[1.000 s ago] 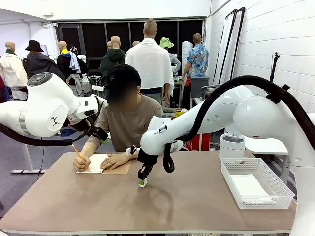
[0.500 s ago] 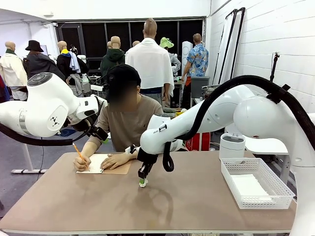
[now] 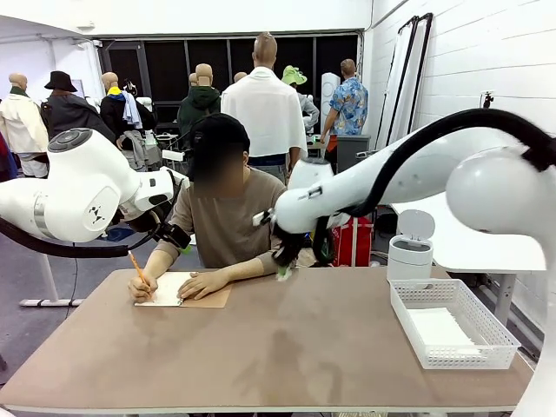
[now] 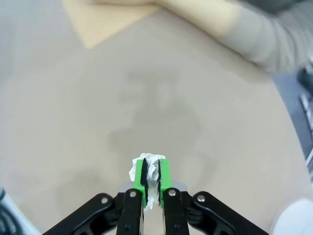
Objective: Sort the paper based on its condition.
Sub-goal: If a person hands you a paper, place it in the Organizing basket , and if it's crumpled, put it in the Trash can.
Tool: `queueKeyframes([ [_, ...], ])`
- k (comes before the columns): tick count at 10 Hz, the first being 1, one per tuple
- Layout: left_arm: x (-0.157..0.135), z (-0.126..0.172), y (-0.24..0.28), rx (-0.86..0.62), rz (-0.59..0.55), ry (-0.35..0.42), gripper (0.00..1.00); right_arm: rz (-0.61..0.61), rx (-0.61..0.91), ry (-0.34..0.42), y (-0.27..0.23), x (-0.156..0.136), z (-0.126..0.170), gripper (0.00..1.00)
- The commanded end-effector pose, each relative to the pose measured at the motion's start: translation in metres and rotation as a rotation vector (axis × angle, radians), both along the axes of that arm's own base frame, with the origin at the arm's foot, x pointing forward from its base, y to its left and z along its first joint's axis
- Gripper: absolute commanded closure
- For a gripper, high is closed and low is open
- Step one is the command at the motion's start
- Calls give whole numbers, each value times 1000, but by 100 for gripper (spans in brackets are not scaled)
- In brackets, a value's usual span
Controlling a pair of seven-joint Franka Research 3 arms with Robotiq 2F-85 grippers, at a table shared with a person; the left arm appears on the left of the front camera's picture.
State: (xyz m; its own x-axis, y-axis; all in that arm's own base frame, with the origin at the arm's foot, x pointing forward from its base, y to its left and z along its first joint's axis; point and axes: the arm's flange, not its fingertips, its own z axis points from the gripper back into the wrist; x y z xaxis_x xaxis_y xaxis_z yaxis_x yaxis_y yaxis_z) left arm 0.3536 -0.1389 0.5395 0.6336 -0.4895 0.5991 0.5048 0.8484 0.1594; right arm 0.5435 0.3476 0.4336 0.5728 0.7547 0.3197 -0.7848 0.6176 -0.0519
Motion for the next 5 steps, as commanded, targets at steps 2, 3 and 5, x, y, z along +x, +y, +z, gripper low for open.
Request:
queueKeyframes([
  [2,0,-1,1,-2,0,1,0,-256,-134,-53,-61,7,33,87],
  [3,0,-1,1,-2,0,1,0,-327,-153,-62,-82,14,44,87],
  [5,0,-1,1,-2,0,1,0,-423,-171,-79,-109,25,60,87],
])
